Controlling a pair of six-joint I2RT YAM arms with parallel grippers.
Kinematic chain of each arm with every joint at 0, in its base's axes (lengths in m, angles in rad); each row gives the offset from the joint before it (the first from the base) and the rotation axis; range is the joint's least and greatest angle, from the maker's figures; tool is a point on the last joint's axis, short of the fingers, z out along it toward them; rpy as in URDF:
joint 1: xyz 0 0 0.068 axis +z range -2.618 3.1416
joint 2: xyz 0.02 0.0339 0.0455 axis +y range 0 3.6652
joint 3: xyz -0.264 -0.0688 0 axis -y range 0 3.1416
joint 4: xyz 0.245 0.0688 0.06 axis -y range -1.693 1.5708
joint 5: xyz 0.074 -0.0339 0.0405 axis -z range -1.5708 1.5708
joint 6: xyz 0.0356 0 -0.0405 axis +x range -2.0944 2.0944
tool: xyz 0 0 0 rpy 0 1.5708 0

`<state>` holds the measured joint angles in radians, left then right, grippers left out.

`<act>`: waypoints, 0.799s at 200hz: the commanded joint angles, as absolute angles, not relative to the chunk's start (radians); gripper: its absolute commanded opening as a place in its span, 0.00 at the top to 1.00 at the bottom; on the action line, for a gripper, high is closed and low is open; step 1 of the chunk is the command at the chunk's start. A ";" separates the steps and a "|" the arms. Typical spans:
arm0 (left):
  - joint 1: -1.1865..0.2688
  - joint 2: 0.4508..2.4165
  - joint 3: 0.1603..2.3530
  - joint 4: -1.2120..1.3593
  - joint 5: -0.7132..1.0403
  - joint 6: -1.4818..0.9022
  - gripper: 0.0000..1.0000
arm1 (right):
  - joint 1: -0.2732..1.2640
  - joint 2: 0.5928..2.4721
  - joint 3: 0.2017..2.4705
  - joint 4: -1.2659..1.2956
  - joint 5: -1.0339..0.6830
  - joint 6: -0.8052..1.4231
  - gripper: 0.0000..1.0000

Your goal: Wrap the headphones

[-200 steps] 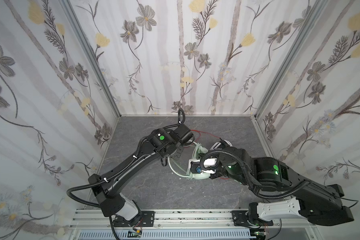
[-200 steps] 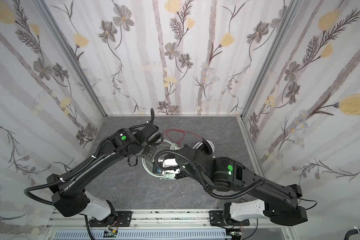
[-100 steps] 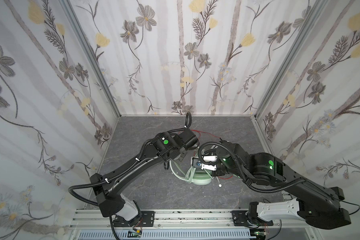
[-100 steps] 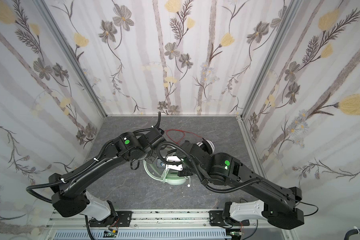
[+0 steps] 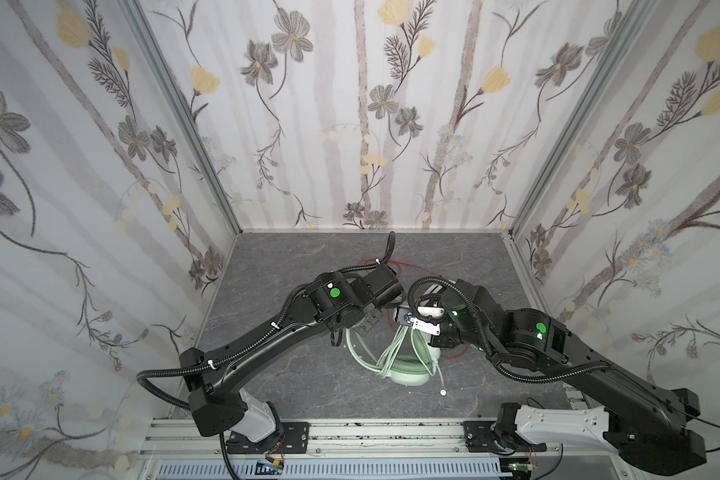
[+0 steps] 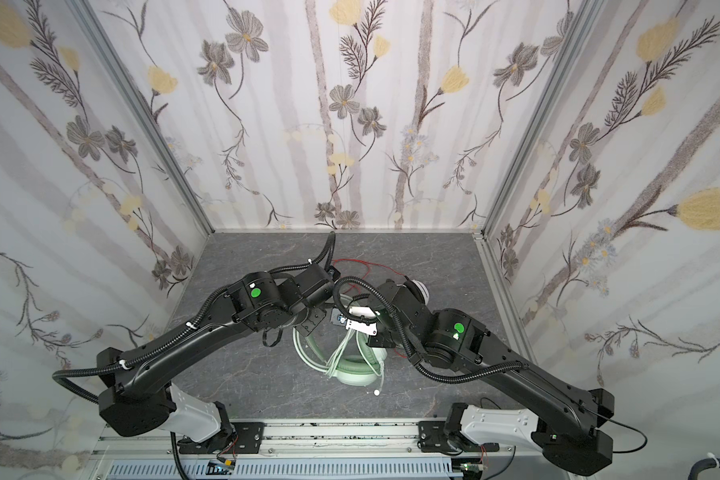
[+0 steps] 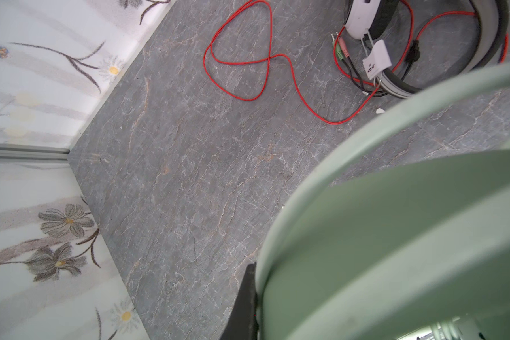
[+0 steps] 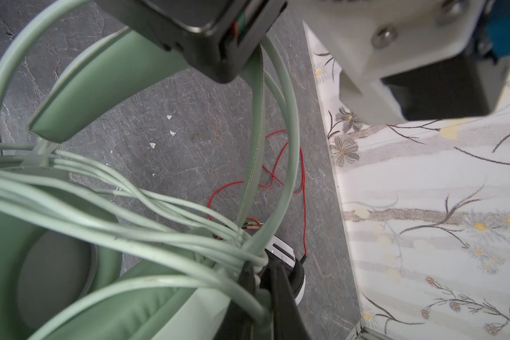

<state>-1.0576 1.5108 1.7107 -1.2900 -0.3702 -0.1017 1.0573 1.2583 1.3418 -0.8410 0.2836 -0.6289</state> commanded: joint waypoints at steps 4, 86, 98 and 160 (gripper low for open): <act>-1.069 1.509 1.713 -1.270 -0.340 -0.064 1.00 | 1.021 1.239 1.320 -0.762 0.254 -0.616 1.00; -1.086 1.500 1.711 -1.261 -0.277 -0.020 1.00 | 0.923 1.184 1.260 -0.724 0.203 -0.604 1.00; -1.088 1.499 1.707 -1.258 -0.269 -0.015 1.00 | 0.907 1.180 1.254 -0.718 0.195 -0.605 1.00; -1.094 1.499 1.713 -1.252 -0.254 0.007 1.00 | 0.800 1.156 1.206 -0.689 0.103 -0.598 1.00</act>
<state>-1.0878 1.5097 1.7100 -1.2243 -0.3122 -0.0513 0.8478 1.1683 1.2297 -0.7940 0.1062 -0.6178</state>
